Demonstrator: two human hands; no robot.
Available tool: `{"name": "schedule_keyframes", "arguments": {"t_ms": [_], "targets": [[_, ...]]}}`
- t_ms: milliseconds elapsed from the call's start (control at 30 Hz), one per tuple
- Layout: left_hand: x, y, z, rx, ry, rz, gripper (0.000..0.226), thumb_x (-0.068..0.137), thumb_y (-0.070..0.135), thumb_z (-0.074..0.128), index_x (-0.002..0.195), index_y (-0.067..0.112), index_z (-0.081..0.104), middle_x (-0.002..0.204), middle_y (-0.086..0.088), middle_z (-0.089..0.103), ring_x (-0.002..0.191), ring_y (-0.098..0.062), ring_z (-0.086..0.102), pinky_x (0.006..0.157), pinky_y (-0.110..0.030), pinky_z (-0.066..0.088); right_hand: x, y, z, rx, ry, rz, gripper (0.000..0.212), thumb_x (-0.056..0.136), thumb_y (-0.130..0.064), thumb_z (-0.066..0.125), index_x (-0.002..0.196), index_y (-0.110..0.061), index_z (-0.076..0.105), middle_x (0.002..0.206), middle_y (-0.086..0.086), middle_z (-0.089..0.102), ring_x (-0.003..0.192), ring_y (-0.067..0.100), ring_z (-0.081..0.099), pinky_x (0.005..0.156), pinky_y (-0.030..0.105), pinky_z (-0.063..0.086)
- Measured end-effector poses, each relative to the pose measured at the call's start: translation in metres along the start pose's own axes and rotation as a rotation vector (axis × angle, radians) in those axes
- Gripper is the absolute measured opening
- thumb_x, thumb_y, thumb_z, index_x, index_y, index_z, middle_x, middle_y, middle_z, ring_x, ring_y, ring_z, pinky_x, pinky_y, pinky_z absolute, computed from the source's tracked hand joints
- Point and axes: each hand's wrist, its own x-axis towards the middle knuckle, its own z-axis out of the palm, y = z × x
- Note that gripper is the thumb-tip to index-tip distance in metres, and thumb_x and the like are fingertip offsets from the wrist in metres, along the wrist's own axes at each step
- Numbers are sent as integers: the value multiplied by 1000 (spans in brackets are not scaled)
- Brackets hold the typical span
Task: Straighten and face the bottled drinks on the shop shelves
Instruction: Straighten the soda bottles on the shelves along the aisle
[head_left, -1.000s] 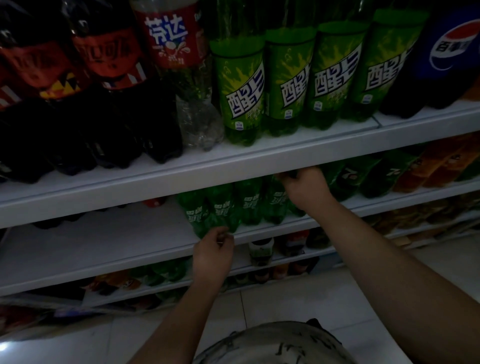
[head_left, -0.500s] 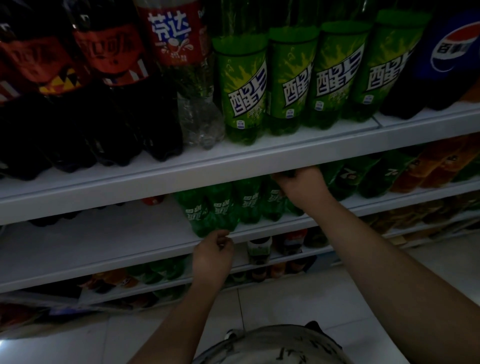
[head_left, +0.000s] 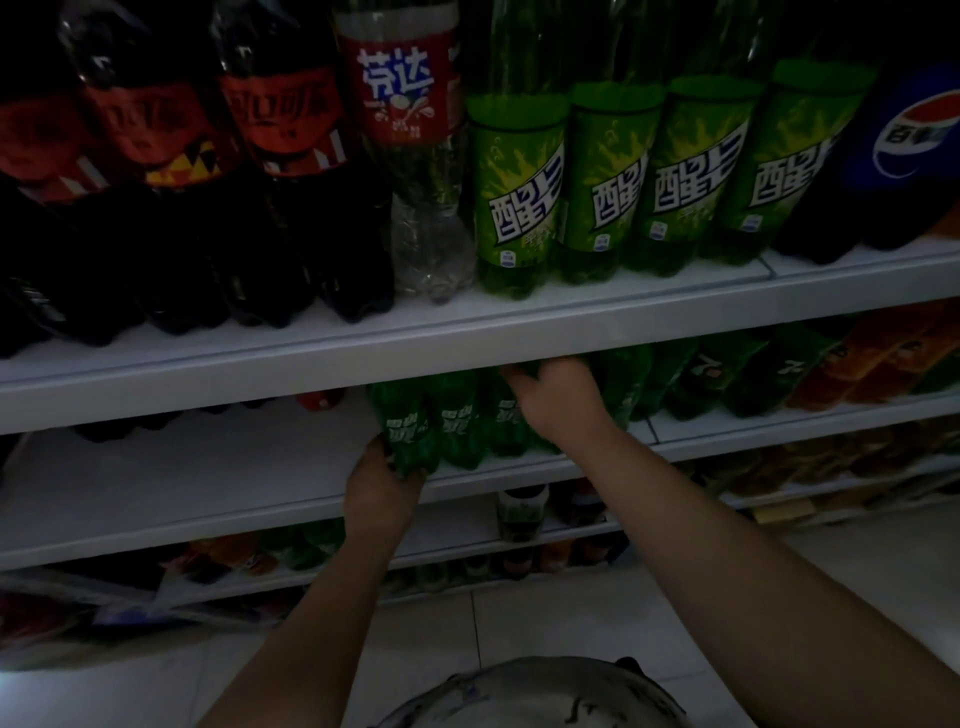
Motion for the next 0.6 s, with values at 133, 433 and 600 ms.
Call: {"name": "schedule_keyframes", "arguments": {"t_ms": [133,433,600], "targets": [[3,-4,2,42,-7,12,54,82,23,73,129,6,52,121,-13,63,107,-27,60,83,-21,40,3,-1,1,-12,31,-38,24,88,-11,63,107,3,64,103,20,66,104,35,58,93,36,46],[3,-11,5,38,4,61,52,85,22,71,130,6,50,122,-13,63,106,-28,61,83,-21,40,1,-1,4,52,78,-53,15,89,-5,60,100,4,63,85,22,64,69,35,65,64,48,57],[3,-12,7,27,-9,56,53,87,22,68,133,6,48,124,-13,62,108,-28,60,86,-23,42,4,1,8,48,106,-16,12,89,-6,58,93,5,62,82,22,63,71,36,63,65,51,55]]}}
